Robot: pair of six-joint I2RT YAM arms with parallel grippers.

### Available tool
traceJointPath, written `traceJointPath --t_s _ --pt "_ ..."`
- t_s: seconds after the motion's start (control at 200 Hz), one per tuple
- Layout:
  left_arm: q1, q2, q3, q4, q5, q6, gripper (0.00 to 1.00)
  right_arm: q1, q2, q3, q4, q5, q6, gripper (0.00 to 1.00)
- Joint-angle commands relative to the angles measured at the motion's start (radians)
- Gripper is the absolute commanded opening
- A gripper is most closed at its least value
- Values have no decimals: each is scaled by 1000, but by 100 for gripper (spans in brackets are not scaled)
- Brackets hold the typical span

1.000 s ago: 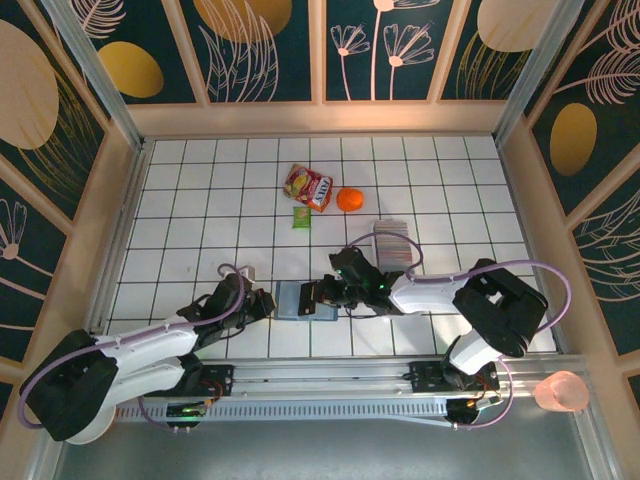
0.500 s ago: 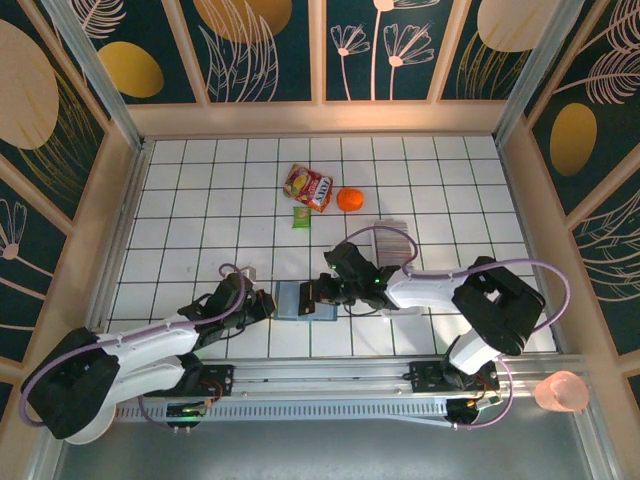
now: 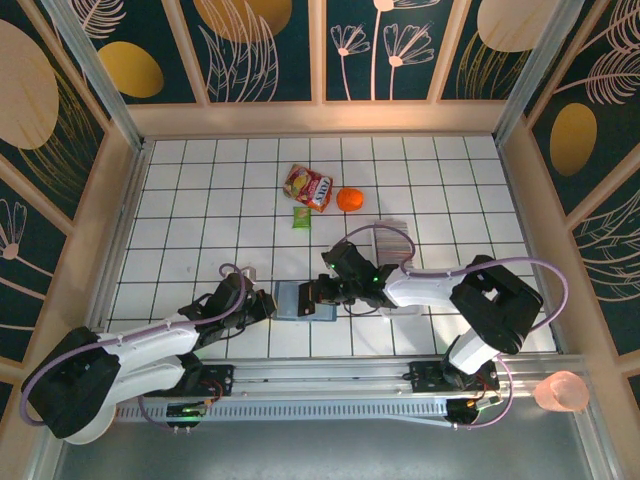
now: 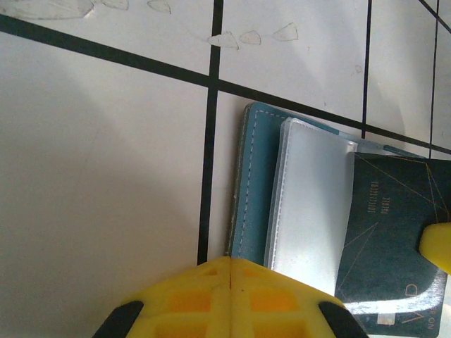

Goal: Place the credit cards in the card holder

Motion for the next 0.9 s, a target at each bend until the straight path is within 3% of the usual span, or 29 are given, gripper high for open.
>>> traceJointPath --t_s 0.0,0.275,0.891 --pt "-6 8 18 16 14 2 6 -2 25 20 -68 11 -42 0" --pt "-6 6 18 16 14 2 6 -6 28 35 -102 22 -68 0" --pt "-5 35 0 41 23 -6 5 19 73 -53 147 -37 147 0"
